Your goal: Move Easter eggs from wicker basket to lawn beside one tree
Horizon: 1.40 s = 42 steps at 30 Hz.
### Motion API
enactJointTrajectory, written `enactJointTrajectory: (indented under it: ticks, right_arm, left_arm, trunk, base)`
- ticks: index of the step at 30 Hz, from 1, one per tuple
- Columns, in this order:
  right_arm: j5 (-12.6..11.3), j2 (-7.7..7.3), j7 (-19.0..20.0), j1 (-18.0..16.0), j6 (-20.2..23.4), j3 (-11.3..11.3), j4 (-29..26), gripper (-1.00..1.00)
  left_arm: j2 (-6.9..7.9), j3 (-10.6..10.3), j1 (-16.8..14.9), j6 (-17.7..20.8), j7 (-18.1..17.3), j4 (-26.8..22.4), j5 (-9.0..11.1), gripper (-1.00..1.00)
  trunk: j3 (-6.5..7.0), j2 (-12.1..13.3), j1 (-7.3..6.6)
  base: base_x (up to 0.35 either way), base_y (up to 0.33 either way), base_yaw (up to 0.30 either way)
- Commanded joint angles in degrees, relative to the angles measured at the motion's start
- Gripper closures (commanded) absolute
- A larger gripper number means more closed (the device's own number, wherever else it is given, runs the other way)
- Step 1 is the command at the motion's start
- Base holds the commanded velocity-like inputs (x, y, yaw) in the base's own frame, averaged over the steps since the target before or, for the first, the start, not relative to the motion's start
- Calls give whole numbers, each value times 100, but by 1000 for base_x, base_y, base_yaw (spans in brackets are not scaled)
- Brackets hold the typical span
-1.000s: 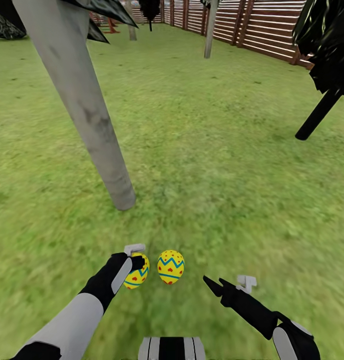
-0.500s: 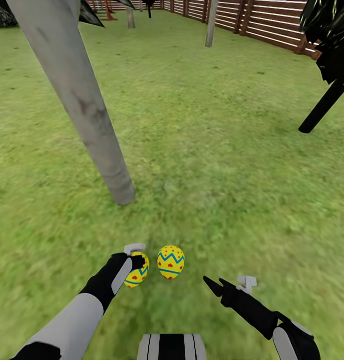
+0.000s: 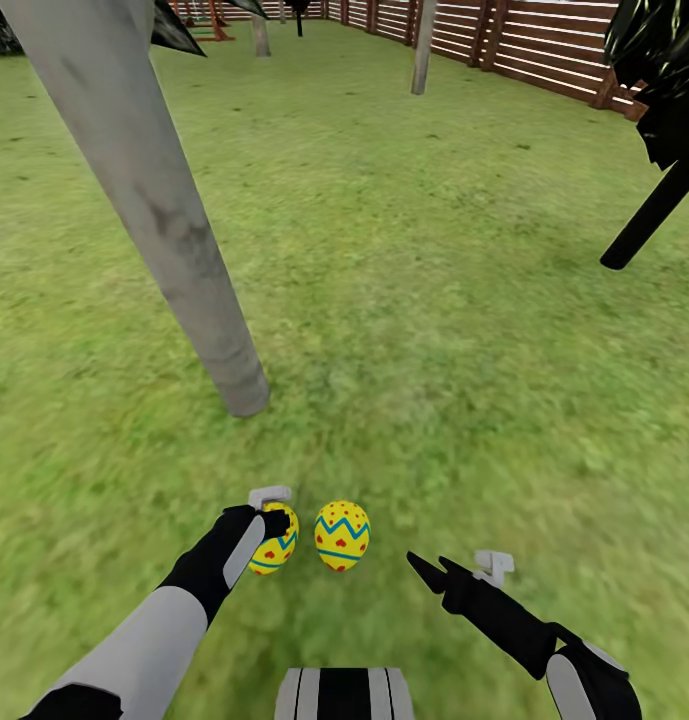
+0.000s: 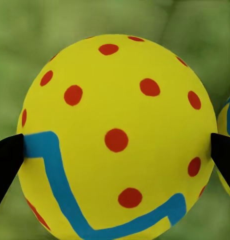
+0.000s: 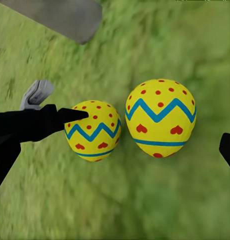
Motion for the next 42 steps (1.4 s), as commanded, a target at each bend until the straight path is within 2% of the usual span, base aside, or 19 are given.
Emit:
enactJointTrajectory:
  ticks: [1, 12, 17, 20, 28, 37, 38, 42]
  right_arm:
    - [-38, 2, 7, -2, 44, -10, -2, -100]
    - [-38, 2, 7, -2, 44, -12, -2, -100]
    - [-38, 2, 7, -2, 44, -10, -2, -100]
    - [-38, 2, 7, -2, 44, -12, -2, -100]
    - [-38, 2, 7, -2, 44, -12, -2, -100]
    - [-38, 2, 7, -2, 44, -12, -2, -100]
    - [-38, 0, 7, -2, 44, -12, -2, -100]
    - [-38, -6, 7, -2, 44, -12, -2, -100]
  left_arm:
    - [4, -25, -2, 16, 52, -10, 60, 100]
    - [4, -22, 2, 9, 53, -13, 60, 100]
    - [4, -24, 3, 3, 53, -13, 60, 100]
    - [4, -23, 5, -34, 53, -13, 60, 100]
    - [4, -25, 7, -95, 49, -13, 60, 100]
    - [4, -22, 7, -105, 48, -13, 60, 100]
    - [4, -20, 7, -108, 46, -13, 60, -100]
    - [4, -23, 14, -113, 50, -13, 60, -100]
  trunk:
    - [-4, -1, -1]
    - [-4, -1, -1]
    - [-115, -8, 12]
    - [-115, -8, 12]
    - [-292, -19, 33]
    - [-292, -19, 33]
    - [-292, -19, 33]
    - [-292, -19, 33]
  base:
    - [71, 0, 0]
    - [24, 0, 0]
    - [0, 0, 0]
    - [0, 0, 0]
    - [0, 0, 0]
    - [0, 0, 0]
    - [0, 0, 0]
    - [0, 0, 0]
